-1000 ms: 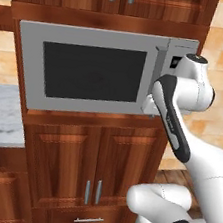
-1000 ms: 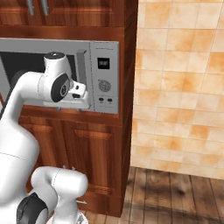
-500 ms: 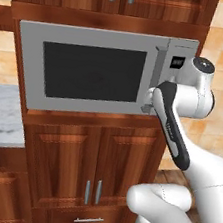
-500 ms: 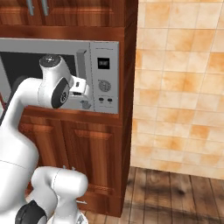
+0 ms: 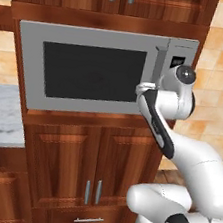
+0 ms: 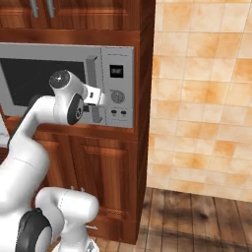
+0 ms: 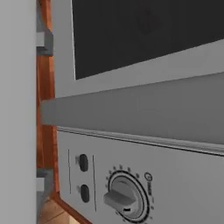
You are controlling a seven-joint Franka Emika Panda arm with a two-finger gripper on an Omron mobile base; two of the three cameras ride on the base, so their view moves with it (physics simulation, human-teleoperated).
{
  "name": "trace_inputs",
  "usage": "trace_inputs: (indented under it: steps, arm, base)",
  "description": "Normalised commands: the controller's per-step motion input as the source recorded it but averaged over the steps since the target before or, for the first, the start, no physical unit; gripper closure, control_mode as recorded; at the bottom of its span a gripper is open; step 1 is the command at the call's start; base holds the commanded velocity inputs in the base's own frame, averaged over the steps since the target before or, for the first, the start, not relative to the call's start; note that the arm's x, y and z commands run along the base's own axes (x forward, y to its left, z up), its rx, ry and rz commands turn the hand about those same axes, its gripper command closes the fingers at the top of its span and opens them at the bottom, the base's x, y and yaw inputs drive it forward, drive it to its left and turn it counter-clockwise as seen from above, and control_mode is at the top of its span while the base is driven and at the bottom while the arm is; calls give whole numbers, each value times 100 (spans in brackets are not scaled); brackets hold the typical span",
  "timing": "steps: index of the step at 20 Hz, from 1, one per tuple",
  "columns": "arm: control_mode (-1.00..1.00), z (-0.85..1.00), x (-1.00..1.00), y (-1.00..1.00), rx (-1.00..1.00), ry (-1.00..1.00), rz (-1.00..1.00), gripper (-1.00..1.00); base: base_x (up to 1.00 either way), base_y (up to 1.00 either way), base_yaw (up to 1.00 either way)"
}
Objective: The microwave is finished heating the steak and garlic. Take the bowl containing the food and place it on the dining counter.
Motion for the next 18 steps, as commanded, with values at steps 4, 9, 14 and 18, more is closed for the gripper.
trace_inputs:
  steps: [4, 9, 14, 18]
  arm:
    - [-100, 0, 82, 0, 1, -15, -7, -100]
    - [-100, 0, 81, -3, 5, -2, -3, -100]
    - [-100, 0, 79, -6, 0, 0, 0, -100]
    - [-100, 0, 49, -5, 0, 0, 0, 100]
  base:
    - [0, 0, 0]
    - [0, 0, 0]
    - [0, 0, 0]
    - [0, 0, 0]
